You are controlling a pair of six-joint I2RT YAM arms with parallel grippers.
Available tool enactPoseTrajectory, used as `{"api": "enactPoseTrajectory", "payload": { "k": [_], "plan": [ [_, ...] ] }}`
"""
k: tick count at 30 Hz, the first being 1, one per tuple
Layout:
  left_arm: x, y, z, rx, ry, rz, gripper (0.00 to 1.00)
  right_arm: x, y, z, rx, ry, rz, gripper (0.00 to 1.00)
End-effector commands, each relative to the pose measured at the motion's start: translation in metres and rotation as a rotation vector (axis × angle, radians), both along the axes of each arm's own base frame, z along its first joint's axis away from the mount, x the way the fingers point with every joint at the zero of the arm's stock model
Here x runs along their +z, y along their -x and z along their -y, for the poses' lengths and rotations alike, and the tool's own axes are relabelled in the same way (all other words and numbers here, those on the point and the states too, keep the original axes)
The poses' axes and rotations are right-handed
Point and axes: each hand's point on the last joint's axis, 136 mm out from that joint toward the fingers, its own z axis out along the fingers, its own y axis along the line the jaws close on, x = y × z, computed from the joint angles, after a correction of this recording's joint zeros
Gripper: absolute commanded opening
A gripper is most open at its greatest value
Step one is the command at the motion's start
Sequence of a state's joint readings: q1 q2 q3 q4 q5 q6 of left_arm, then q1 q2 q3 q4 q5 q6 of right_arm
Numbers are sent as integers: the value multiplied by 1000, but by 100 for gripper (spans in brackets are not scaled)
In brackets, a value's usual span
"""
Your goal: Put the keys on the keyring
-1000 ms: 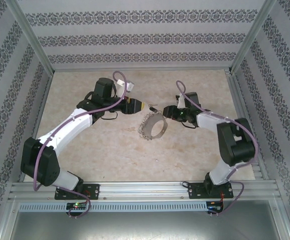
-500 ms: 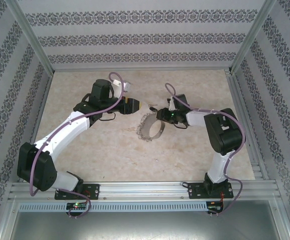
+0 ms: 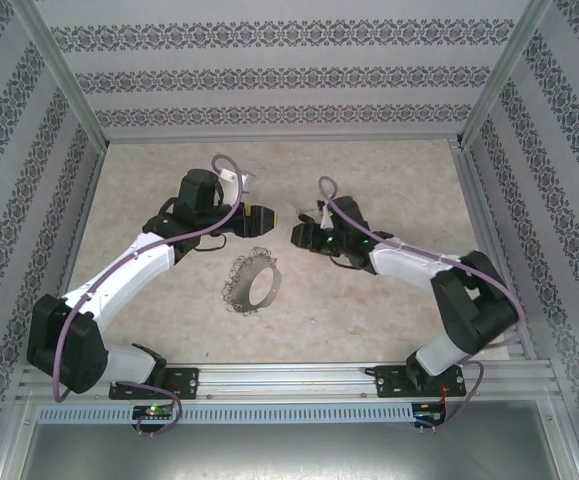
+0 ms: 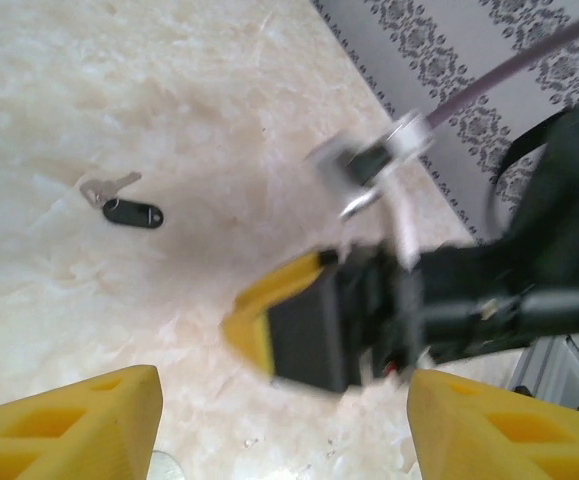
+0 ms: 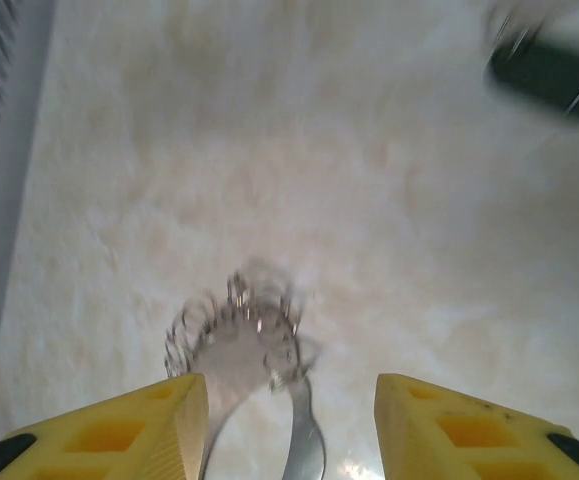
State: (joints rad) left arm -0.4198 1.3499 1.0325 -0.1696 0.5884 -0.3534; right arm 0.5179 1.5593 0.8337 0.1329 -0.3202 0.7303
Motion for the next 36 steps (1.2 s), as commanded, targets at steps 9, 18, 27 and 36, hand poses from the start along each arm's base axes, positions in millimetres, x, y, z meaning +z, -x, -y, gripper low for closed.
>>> {"api": "enactPoseTrajectory", "payload": {
  "k": [9, 18, 27, 36],
  "plan": [
    [-58, 6, 8, 46, -67, -181, 56, -47, 7, 46, -64, 160, -93, 48],
    [-122, 32, 18, -3, -277, -289, 36, -57, 10, 49, -55, 159, -103, 48],
    [-158, 37, 25, -48, -445, -305, 33, -59, 11, 52, -56, 162, -103, 49],
    [-174, 27, 21, -28, -539, -275, 33, -60, 12, 52, -60, 158, -101, 50]
  ]
}}
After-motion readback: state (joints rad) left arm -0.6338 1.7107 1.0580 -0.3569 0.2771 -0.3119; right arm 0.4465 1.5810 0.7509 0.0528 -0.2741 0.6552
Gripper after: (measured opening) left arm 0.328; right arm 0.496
